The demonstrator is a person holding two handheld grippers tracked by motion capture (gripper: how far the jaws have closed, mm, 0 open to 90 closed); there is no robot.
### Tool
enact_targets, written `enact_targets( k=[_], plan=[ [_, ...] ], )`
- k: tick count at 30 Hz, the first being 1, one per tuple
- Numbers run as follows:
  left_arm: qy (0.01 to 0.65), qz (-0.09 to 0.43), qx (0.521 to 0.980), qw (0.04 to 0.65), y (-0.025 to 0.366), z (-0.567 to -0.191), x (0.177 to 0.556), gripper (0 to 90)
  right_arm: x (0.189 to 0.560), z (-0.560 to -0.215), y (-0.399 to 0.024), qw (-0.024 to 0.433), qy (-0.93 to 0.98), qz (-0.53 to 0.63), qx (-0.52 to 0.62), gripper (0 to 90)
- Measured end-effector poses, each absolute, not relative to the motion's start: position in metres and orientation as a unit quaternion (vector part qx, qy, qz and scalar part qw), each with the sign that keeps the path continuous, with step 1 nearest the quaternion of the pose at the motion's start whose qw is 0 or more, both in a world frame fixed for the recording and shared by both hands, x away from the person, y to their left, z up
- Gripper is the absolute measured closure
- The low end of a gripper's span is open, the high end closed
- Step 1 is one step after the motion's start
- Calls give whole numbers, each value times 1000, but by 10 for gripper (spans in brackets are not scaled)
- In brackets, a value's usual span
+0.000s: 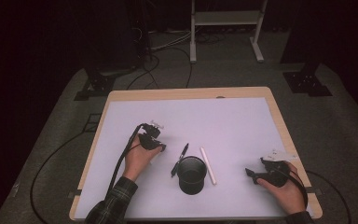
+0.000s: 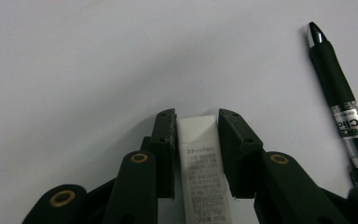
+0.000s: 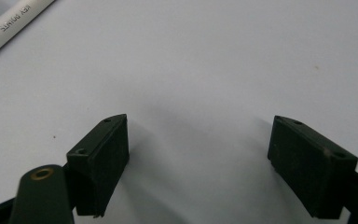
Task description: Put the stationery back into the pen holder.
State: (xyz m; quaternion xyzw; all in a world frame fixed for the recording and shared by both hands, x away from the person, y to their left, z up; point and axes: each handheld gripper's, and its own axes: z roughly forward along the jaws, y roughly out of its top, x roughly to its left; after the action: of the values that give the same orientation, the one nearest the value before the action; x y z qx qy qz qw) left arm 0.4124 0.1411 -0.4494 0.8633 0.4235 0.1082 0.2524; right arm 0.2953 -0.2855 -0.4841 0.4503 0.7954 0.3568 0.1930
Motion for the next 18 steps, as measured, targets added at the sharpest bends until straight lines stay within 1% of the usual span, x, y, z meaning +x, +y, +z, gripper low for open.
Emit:
enact_targets(
  k=[2,9,14,15,18],
  plan=[
    [420,112,864,253,141,-450,412,704,295,-484,-285,192,795,357,451,193],
    [410,110,868,257,143,-450,412,707,295,-484,-285,192,795,357,451,194],
    [409,92,867,271,148,-450,413,707,295,-484,-286,193,795,357,450,194],
    [409,84,864,282,150,-449,413,707,295,-484,-286,193,795,357,450,194],
    [411,79,860,290,151,-449,412,707,295,-484,-286,193,795,357,450,194]
  ],
)
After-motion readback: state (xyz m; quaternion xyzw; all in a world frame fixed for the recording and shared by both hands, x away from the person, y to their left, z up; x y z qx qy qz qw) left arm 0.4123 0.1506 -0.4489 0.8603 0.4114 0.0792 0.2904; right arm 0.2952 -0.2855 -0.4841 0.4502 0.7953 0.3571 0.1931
